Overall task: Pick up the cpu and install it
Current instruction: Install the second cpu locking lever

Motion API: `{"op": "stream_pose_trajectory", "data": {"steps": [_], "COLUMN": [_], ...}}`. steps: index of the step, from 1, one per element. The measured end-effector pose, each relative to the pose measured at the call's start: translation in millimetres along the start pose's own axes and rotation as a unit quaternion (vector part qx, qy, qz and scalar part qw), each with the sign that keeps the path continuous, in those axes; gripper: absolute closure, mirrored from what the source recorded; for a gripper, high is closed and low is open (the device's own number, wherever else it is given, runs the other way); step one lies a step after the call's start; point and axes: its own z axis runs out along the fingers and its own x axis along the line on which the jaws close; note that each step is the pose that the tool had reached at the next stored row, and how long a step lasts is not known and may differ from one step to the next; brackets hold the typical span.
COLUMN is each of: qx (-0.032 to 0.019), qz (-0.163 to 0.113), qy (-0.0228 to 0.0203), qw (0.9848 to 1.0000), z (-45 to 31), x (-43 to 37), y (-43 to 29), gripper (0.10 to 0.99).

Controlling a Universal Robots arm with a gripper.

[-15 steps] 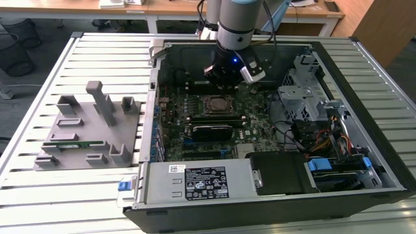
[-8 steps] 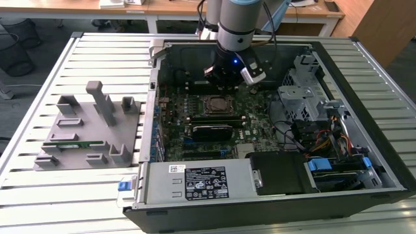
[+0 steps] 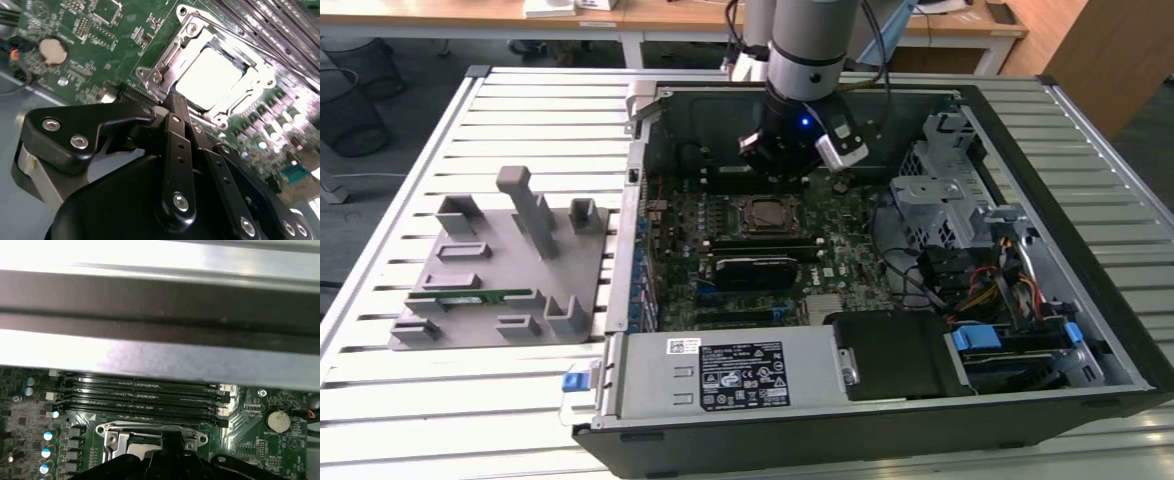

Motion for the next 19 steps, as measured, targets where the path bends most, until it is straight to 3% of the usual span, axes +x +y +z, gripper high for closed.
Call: {"op": "stream_pose_trajectory", "data": {"steps": [4, 9, 19], "qx": [0.0001, 0.0, 0.0], "qz": [0.0, 0.0, 0.0], "qy": [0.0001, 0.0, 0.0018], "qw": [1.0, 1.0, 1.0], "z": [-14.9, -15.6, -17.3], "x": [0.2, 0.7, 2.3], "y": [1.1, -6.8, -31.9], "gripper": [0.98, 0.98, 0.98]}}
